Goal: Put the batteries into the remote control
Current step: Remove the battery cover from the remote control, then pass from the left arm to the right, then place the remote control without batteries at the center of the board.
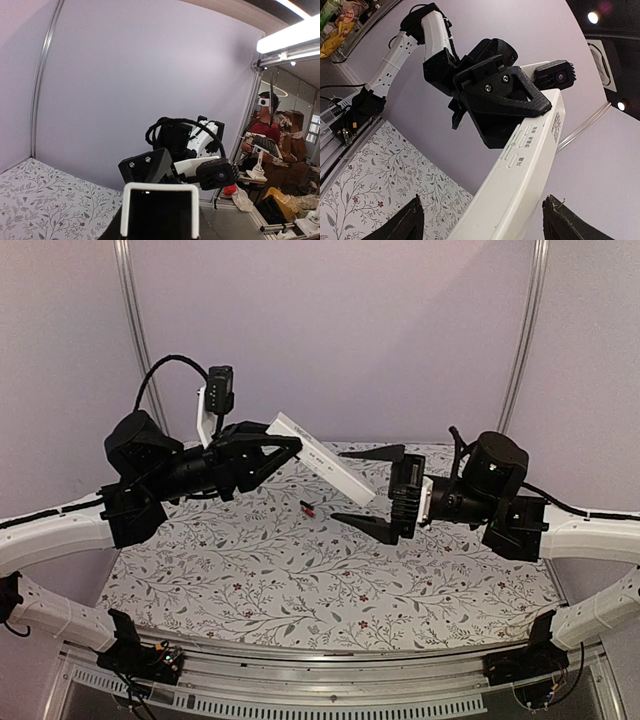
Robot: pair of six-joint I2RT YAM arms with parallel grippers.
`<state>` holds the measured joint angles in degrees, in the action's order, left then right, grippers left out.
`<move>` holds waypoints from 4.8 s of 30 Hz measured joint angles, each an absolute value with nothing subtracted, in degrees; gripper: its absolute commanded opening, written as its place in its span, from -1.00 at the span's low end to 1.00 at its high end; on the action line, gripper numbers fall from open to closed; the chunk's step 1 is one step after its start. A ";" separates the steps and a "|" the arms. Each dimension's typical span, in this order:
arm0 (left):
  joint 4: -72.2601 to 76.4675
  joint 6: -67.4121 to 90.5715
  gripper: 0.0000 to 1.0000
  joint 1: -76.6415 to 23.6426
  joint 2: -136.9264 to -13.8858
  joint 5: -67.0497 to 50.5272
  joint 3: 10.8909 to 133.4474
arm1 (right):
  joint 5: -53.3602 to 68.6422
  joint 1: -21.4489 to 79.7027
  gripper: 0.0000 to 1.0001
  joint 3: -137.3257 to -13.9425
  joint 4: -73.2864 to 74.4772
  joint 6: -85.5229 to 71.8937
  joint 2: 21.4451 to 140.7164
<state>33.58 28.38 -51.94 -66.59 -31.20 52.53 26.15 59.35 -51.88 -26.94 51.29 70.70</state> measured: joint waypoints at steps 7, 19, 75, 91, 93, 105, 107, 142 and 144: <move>35.79 31.48 -1.00 -51.83 -66.89 -29.41 52.53 | 25.63 59.35 0.22 -49.56 -36.10 49.76 71.57; 37.34 34.81 -1.00 -51.42 -67.66 -27.88 52.51 | 23.86 59.35 -0.23 -49.54 -44.18 47.70 74.37; 37.19 29.50 -1.00 -44.29 -61.45 -20.71 45.43 | 5.78 55.20 0.70 -48.34 -21.80 42.63 64.31; 36.93 7.55 -1.00 -46.33 -61.04 -32.12 36.29 | 28.71 54.24 0.87 -66.81 1.23 26.30 78.32; 37.50 5.74 -1.00 -47.37 -60.27 -32.99 35.42 | 29.82 55.00 0.80 -67.68 2.66 26.09 80.58; 38.83 1.89 -1.00 -48.12 -59.27 -35.33 34.00 | 35.14 56.25 -0.45 -69.84 6.24 25.39 85.58; 38.70 1.67 -1.00 -48.12 -59.33 -35.31 34.00 | 35.75 56.36 -0.57 -69.84 6.33 25.36 85.58; 23.16 7.84 0.99 -45.25 -49.60 -6.48 33.32 | 13.56 58.57 -0.62 -52.77 21.65 25.26 98.98; 23.09 8.03 0.99 -44.88 -49.60 -6.35 33.32 | 13.67 58.57 -0.47 -52.86 20.56 26.00 99.50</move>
<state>23.09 8.03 -44.88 -49.60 -6.35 33.32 13.67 58.57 -52.86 20.56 26.00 99.50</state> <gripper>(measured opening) 0.996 0.277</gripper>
